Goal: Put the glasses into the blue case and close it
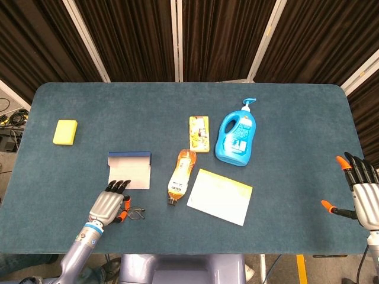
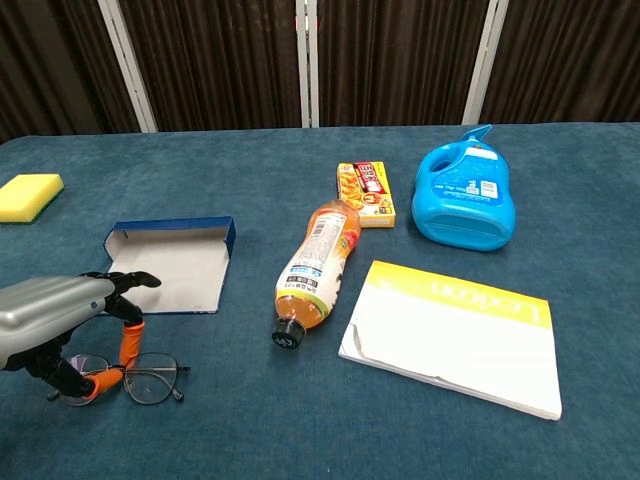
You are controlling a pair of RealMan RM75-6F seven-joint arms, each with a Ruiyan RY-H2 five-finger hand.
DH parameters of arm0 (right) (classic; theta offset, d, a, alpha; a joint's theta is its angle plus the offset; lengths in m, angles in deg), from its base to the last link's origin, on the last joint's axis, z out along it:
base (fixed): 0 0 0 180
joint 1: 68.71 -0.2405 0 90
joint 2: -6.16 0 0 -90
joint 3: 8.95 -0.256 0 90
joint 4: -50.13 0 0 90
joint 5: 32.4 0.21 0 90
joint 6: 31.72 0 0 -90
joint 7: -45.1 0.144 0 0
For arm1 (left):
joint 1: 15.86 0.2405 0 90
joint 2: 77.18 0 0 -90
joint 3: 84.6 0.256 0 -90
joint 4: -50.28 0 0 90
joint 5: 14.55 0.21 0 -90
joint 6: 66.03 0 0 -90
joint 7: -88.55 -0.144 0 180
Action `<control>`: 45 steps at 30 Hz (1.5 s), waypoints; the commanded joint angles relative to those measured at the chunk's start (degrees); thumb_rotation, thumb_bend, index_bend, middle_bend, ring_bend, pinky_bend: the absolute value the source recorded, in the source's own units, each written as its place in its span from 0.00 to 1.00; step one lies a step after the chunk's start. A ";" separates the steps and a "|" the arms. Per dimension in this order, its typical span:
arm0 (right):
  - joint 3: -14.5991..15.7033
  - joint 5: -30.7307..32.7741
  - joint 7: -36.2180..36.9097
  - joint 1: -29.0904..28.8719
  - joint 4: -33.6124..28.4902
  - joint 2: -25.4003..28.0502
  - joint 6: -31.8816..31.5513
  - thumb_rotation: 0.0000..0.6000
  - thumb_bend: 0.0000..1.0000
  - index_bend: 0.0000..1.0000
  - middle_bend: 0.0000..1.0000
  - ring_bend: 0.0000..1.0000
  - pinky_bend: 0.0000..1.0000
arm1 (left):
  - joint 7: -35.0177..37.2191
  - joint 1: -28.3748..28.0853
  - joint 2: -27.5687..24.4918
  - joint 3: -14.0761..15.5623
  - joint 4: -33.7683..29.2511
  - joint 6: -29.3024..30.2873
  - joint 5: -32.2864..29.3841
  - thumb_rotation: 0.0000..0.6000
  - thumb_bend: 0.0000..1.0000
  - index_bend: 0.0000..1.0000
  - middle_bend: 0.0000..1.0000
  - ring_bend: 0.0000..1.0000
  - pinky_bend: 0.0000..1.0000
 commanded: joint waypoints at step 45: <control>-0.80 3.12 -3.00 -1.65 1.49 -1.78 3.04 1.00 0.00 0.00 0.00 0.00 0.00 | 7.93 -16.85 1.59 -13.27 16.13 -11.57 -16.06 1.00 0.46 0.62 0.00 0.00 0.00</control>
